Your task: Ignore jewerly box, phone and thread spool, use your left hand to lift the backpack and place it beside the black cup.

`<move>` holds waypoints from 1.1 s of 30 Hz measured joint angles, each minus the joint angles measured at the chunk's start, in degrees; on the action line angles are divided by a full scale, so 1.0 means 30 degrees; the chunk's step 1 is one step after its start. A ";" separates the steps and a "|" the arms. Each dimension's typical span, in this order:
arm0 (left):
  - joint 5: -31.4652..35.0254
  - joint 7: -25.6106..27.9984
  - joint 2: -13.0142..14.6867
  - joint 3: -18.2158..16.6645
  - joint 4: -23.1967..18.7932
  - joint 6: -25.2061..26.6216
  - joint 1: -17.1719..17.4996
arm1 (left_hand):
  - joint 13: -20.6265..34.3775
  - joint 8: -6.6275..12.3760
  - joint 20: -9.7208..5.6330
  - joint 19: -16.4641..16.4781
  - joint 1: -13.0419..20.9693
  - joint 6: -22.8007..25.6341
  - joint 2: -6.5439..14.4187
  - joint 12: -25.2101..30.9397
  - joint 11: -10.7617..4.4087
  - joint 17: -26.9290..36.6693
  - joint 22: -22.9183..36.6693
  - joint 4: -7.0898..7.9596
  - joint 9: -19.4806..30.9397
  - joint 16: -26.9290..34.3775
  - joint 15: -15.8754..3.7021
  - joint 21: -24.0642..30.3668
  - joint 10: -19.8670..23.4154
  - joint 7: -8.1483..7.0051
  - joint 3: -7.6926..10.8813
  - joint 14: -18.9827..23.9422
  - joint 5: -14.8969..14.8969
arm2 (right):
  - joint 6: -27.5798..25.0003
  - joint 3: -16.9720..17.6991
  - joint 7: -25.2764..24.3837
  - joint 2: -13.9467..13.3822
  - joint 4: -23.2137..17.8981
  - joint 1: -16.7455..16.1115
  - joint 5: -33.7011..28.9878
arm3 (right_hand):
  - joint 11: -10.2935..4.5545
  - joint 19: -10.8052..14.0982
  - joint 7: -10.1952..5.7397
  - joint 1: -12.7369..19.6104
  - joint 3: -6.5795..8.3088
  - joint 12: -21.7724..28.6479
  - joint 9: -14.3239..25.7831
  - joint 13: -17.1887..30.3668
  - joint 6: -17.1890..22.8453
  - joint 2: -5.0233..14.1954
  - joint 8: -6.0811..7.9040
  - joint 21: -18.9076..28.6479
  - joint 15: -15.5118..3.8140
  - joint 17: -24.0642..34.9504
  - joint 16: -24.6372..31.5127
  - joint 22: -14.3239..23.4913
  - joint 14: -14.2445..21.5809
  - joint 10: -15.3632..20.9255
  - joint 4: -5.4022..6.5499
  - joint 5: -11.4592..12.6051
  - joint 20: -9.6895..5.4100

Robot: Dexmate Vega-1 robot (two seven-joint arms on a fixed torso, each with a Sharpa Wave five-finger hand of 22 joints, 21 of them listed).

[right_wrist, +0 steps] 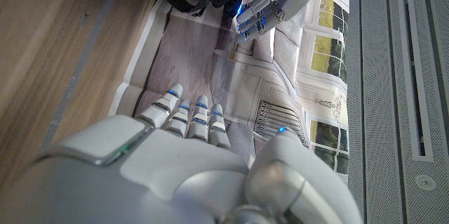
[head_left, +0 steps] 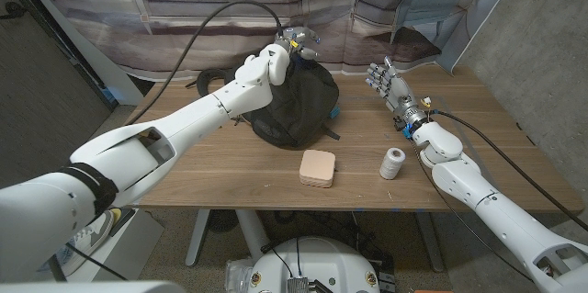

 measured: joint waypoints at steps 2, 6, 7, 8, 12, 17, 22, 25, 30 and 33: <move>0.0148 -0.0090 0.0031 -0.0035 -0.0131 0.0156 0.0006 | 0.0000 0.0000 0.0000 0.0000 0.0000 0.0000 0.0000 0.0000 0.0001 0.0000 0.0001 0.0000 0.0000 0.0000 0.0000 -0.0135 0.0001 0.0000 0.0000 0.0001 0.0000 | -0.0001 0.0000 -0.0001 0.0008 -0.0001 0.0017 -0.0002 | 0.0000 0.0000 0.0000 0.0000 0.0000 0.0000 -0.0001 -0.0001 0.0000 0.0000 0.0000 0.0000 0.0000 0.0000 0.0000 0.0000 0.0000 0.0000 0.0000 0.0000 0.0000; 0.0233 -0.0107 0.0096 -0.0105 -0.0375 0.0235 0.0044 | -0.0062 0.0000 0.0000 0.0000 -0.0073 -0.0040 0.0073 0.0000 0.0001 0.0001 0.0001 0.0032 -0.0001 0.0000 0.0000 -0.0141 0.0002 -0.0042 -0.0031 0.0000 0.0000 | 0.0000 0.0000 -0.0004 0.0010 -0.0002 0.0018 -0.0002 | 0.0000 -0.0001 0.0000 0.0000 0.0000 0.0000 0.0000 -0.0001 0.0000 0.0000 0.0000 0.0000 0.0000 0.0000 0.0000 -0.0001 0.0000 0.0000 0.0000 0.0000 0.0001; 0.0269 -0.0108 0.0120 -0.0130 -0.0449 0.0262 0.0058 | -0.0086 0.0000 0.0000 0.0000 -0.0073 -0.0040 0.0074 0.0000 0.0002 0.0001 0.0001 0.0059 0.0000 -0.0001 -0.0001 -0.0141 0.0002 -0.0042 -0.0059 0.0001 0.0000 | 0.0002 0.0000 -0.0004 0.0010 -0.0008 0.0018 -0.0003 | 0.0000 -0.0001 0.0000 0.0000 0.0000 0.0000 0.0000 0.0000 -0.0001 0.0000 0.0000 0.0000 0.0000 0.0000 0.0000 -0.0001 0.0000 -0.0001 0.0000 0.0000 0.0000; 0.0320 -0.0110 0.0141 -0.0154 -0.0526 0.0292 0.0067 | -0.0089 0.0000 0.0000 0.0000 -0.0073 -0.0040 0.0073 0.0000 0.0001 -0.0055 0.0001 0.0080 0.0000 -0.0001 0.0000 -0.0142 0.0002 -0.0042 -0.0080 0.0000 0.0001 | 0.0004 0.0003 -0.0004 0.0010 -0.0019 0.0018 -0.0004 | 0.0000 -0.0001 0.0000 0.0000 0.0000 0.0000 0.0000 -0.0001 0.0000 0.0000 0.0000 0.0000 -0.0001 0.0000 0.0000 -0.0001 0.0000 -0.0001 0.0000 0.0000 0.0001; 0.0369 -0.0118 0.0204 -0.0228 -0.0782 0.0316 0.0085 | -0.0089 0.0000 0.0000 0.0000 -0.0073 -0.0039 0.0074 0.0000 0.0002 -0.0090 0.0001 0.0080 -0.0001 -0.0001 0.0000 -0.0141 0.0003 -0.0041 -0.0080 0.0000 0.0113 | 0.0016 0.0009 -0.0003 0.0010 -0.0034 0.0018 -0.0004 | -0.0001 -0.0001 0.0000 0.0000 0.0000 0.0000 0.0000 0.0000 0.0000 0.0000 0.0000 0.0000 0.0000 0.0000 0.0000 -0.0050 -0.0001 -0.0001 0.0000 0.0000 0.0001; 0.0591 -0.0157 0.0310 -0.0358 -0.1150 0.0435 0.0128 | -0.0089 0.0000 0.0000 -0.0001 -0.0073 -0.0038 0.0074 0.0000 0.0002 -0.0089 0.0001 0.0080 -0.0001 -0.0001 0.0000 -0.0286 0.0004 -0.0040 -0.0080 0.0001 0.0112 | 0.0049 0.0026 -0.0005 0.0004 -0.0115 -0.0024 -0.0004 | 0.0000 -0.0002 0.0000 0.0000 0.0000 0.0000 0.0000 0.0000 -0.0001 0.0000 0.0000 0.0000 0.0000 0.0000 0.0000 -0.0049 -0.0001 -0.0001 0.0000 0.0000 0.0001; 0.0685 -0.0165 0.0392 -0.0488 -0.1382 0.0458 0.0207 | -0.0089 0.0000 0.0000 -0.0001 -0.0073 -0.0037 0.0073 0.0000 0.0003 -0.0088 0.0001 0.0080 -0.0001 -0.0001 0.0000 -0.0286 0.0005 -0.0040 -0.0080 0.0000 0.0211 | 0.0053 0.0033 -0.0023 -0.0024 -0.0214 -0.0079 -0.0003 | -0.0001 -0.0002 0.0000 0.0000 0.0000 0.0000 -0.0001 0.0000 -0.0001 0.0000 0.0000 0.0000 -0.0001 0.0000 0.0000 -0.0048 -0.0001 -0.0002 0.0000 0.0000 0.0002; 0.0724 -0.0141 0.0440 -0.0601 -0.1560 0.0468 0.0272 | -0.0164 0.0000 0.0000 -0.0001 -0.0072 -0.0036 0.0073 -0.0001 0.0003 -0.0087 0.0001 0.0079 -0.0044 -0.0001 0.0000 -0.0286 0.0005 -0.0040 -0.0079 0.0001 0.0221 | 0.0053 0.0037 -0.0054 -0.0058 -0.0287 -0.0119 -0.0004 | -0.0001 -0.0002 0.0000 0.0000 0.0000 0.0000 -0.0001 0.0000 -0.0001 0.0000 0.0000 0.0000 0.0000 0.0000 0.0000 -0.0048 -0.0001 -0.0002 0.0000 0.0000 0.0002; 0.0747 -0.0023 0.0547 -0.0852 -0.1864 0.0485 0.0417 | -0.0176 0.0000 0.0000 -0.0001 -0.0072 -0.0036 0.0072 0.0016 0.0000 -0.0178 0.0001 0.0156 -0.0049 -0.0001 0.0000 -0.0290 0.0009 -0.0040 -0.0156 0.0001 0.0222 | 0.0044 0.0043 -0.0085 -0.0112 -0.0417 -0.0154 -0.0009 | 0.0000 -0.0002 0.0000 0.0104 0.0000 0.0000 0.0000 0.0000 0.0000 0.0104 0.0000 0.0000 0.0000 0.0000 0.0000 -0.0047 -0.0002 -0.0002 0.0000 0.0000 0.0003; 0.0756 0.0144 0.0633 -0.1010 -0.2124 0.0465 0.0518 | -0.0176 0.0000 0.0000 -0.0001 -0.0131 -0.0035 0.0132 0.0132 -0.0069 -0.0177 0.0001 0.0156 -0.0048 0.0141 -0.0001 -0.0413 0.0077 -0.0039 -0.0156 0.0001 0.0221 | -0.0018 0.0043 -0.0114 -0.0146 -0.0506 -0.0168 -0.0041 | 0.0000 -0.0002 0.0000 0.0104 0.0000 0.0000 0.0000 0.0000 -0.0001 0.0103 0.0000 0.0000 0.0000 0.0000 0.0000 -0.0046 -0.0002 -0.0002 0.0000 0.0000 0.0002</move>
